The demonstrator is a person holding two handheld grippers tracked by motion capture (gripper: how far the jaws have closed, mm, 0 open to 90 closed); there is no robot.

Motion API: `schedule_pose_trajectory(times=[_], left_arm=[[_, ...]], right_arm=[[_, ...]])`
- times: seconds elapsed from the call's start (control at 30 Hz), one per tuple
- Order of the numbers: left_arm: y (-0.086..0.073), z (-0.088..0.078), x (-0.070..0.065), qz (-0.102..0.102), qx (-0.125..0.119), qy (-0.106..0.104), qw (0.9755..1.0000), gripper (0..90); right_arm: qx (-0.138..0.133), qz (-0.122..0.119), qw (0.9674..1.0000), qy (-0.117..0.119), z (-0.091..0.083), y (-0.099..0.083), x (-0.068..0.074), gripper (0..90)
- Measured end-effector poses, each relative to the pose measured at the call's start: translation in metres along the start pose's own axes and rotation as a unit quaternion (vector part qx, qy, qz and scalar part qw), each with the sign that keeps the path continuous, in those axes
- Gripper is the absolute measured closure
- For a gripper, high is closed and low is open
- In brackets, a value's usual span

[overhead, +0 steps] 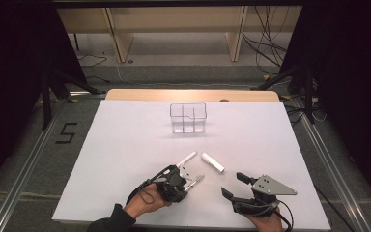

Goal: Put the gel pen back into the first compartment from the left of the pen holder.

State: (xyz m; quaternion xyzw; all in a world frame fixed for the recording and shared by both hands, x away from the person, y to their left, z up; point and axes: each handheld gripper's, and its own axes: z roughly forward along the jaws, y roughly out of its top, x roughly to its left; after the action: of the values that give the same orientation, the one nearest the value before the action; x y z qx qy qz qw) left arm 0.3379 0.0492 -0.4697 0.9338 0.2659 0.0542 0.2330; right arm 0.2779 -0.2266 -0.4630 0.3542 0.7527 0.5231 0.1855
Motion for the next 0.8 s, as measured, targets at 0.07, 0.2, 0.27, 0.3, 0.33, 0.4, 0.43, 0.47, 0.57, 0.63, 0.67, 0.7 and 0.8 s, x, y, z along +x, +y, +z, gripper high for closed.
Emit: schedule_pose_trajectory(times=[0.07,0.2,0.27,0.3,0.33,0.4,0.43,0.47,0.57,0.63,0.67,0.7,0.8], left_arm=[[0.0,0.0,0.001,-0.005,-0.002,-0.001,1.0,76.4],[-0.001,0.0,0.002,-0.011,-0.004,-0.004,0.9999,78.8],[-0.001,0.0,0.003,-0.014,-0.006,-0.007,0.9999,78.9],[-0.001,0.0,0.004,-0.015,-0.004,-0.01,0.9998,78.9],[-0.001,0.0,0.006,-0.019,-0.009,-0.014,0.9997,79.0],[-0.001,0.0,0.008,-0.025,-0.013,-0.018,0.9994,79.1],[-0.001,0.0,0.009,-0.027,-0.015,-0.021,0.9993,79.1],[-0.001,-0.001,0.01,-0.029,-0.016,-0.022,0.9992,79.1],[-0.002,-0.003,0.014,-0.037,-0.021,-0.03,0.9987,79.1],[-0.002,-0.006,0.017,-0.043,-0.027,-0.036,0.9981,79.1],[-0.002,-0.007,0.019,-0.047,-0.031,-0.039,0.9977,79.1],[-0.002,-0.01,0.021,-0.048,-0.032,-0.042,0.9974,79.1],[-0.002,-0.017,0.025,-0.053,-0.039,-0.051,0.9965,79.1]], right_arm=[[0.0,0.0,1.0,0.0,0.0,0.0,0.0,26.1],[0.001,-0.002,1.0,0.0,0.0,0.0,0.0,26.1],[0.0,-0.002,1.0,0.0,0.0,0.0,0.001,26.1],[0.001,-0.002,1.0,0.0,0.0,0.0,0.001,26.1],[0.001,-0.003,1.0,0.001,0.0,0.0,0.001,26.1],[0.001,-0.003,1.0,0.0,-0.001,0.0,0.001,26.1],[0.0,-0.003,1.0,0.0,-0.001,0.0,0.001,26.1],[0.0,-0.003,1.0,0.0,-0.001,0.0,0.0,26.1],[-0.002,-0.002,1.0,-0.001,-0.001,0.0,0.0,26.1],[-0.002,-0.003,1.0,0.0,-0.001,0.001,0.0,26.1],[-0.002,-0.003,1.0,0.0,-0.001,0.001,0.001,26.1],[-0.003,-0.004,1.0,0.001,-0.001,0.001,0.001,26.1],[-0.002,-0.007,1.0,0.003,0.0,0.002,0.003,26.1]])
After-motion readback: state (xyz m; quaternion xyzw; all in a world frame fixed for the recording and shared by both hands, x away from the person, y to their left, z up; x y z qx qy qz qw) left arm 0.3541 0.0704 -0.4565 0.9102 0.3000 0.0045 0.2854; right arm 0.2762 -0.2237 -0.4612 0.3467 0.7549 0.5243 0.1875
